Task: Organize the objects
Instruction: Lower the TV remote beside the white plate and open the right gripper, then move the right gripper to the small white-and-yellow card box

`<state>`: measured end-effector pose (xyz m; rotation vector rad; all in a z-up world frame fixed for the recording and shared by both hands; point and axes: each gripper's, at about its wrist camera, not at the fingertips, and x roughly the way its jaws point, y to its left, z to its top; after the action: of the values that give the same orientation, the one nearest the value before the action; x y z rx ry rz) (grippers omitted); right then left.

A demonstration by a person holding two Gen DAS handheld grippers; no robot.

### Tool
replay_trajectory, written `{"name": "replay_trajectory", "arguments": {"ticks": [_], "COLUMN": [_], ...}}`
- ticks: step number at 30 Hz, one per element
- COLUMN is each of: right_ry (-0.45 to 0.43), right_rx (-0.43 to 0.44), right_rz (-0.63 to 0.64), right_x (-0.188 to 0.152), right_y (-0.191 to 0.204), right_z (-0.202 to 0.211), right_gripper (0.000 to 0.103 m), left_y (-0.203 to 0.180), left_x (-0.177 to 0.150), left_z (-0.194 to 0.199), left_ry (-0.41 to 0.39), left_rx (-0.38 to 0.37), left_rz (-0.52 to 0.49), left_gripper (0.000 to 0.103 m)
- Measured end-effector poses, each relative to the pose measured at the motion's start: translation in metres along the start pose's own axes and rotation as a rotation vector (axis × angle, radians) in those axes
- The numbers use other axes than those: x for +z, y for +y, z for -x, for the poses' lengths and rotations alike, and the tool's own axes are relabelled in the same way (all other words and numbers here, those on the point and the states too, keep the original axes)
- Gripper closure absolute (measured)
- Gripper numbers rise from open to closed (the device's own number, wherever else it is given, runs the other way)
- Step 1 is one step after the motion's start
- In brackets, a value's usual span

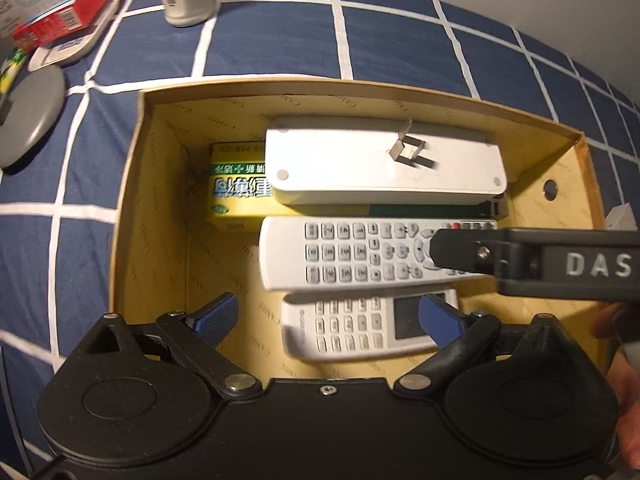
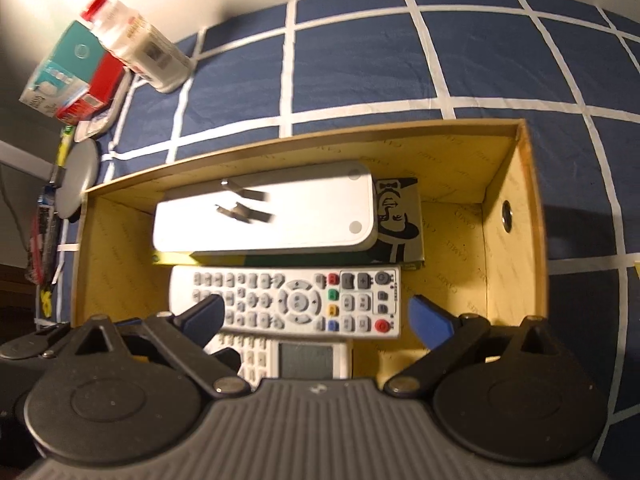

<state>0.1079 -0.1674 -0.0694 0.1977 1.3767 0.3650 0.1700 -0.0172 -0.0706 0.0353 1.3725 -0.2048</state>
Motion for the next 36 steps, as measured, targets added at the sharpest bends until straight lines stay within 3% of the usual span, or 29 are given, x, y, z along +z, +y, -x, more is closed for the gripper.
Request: {"name": "replay_trajectory", "arguments": {"ticks": [7, 13, 28, 36], "right_ry": [-0.046, -0.108, -0.191, -0.188], "right_rx": [0.009, 0.002, -0.073, -0.084], "right_rz": [0.042, 0.058, 0.008, 0.057], "right_x": [-0.014, -0.029, -0.062, -0.058], "right_y": [-0.005, -0.022, -0.109, -0.179], "right_z": [0.04, 0.076, 0.151, 0.183], "right_gripper": [0.003, 0.003, 0.0, 0.0], "left_y": [-0.014, -0.042, -0.128, -0.189], "left_x": [-0.012, -0.025, -0.048, -0.051], "left_z": [0.027, 0.045, 0.066, 0.06], "left_ry": [-0.045, -0.089, -0.134, -0.156], "left_rx": [0.01, 0.009, 0.005, 0.027], "left_rz": [0.028, -0.005, -0.077, -0.026], "left_gripper": [0.002, 0.0, 0.0, 0.0]}}
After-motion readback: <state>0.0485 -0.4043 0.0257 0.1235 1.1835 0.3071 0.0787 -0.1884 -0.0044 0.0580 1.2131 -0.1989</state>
